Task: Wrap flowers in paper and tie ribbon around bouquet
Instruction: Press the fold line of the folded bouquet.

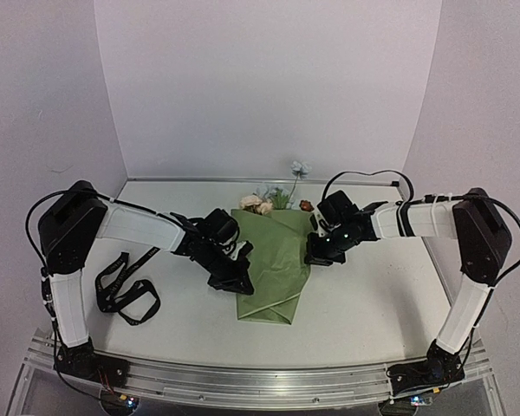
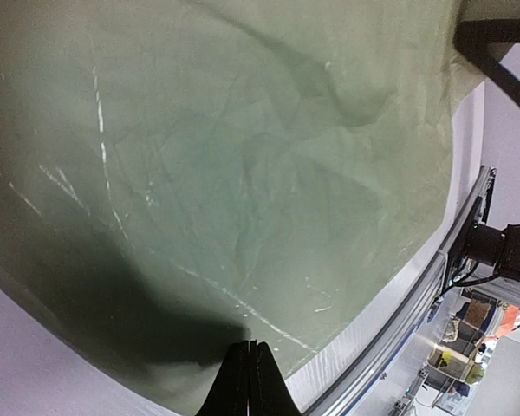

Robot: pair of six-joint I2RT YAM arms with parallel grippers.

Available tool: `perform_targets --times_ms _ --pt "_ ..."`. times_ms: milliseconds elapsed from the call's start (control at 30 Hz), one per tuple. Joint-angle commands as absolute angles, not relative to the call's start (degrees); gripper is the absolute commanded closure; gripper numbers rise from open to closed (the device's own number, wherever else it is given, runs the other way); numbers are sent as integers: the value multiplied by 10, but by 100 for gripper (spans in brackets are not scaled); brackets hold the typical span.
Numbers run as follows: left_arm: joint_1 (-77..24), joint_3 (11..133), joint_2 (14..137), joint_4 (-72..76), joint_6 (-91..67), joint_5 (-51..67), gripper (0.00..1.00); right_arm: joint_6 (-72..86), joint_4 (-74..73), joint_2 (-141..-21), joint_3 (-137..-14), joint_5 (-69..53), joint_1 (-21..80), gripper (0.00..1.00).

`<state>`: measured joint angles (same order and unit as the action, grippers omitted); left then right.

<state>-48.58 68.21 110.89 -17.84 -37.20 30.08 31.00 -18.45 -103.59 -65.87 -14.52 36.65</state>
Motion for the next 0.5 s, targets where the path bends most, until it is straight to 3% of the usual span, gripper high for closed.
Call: perform_targets --times_ms 0,467 --pt "-484 708 1120 -201 -350 334 97 303 -195 -1032 -665 -132 364 100" --pt "-489 656 1094 -193 -353 374 92 292 -258 -1024 -700 -118 364 98"
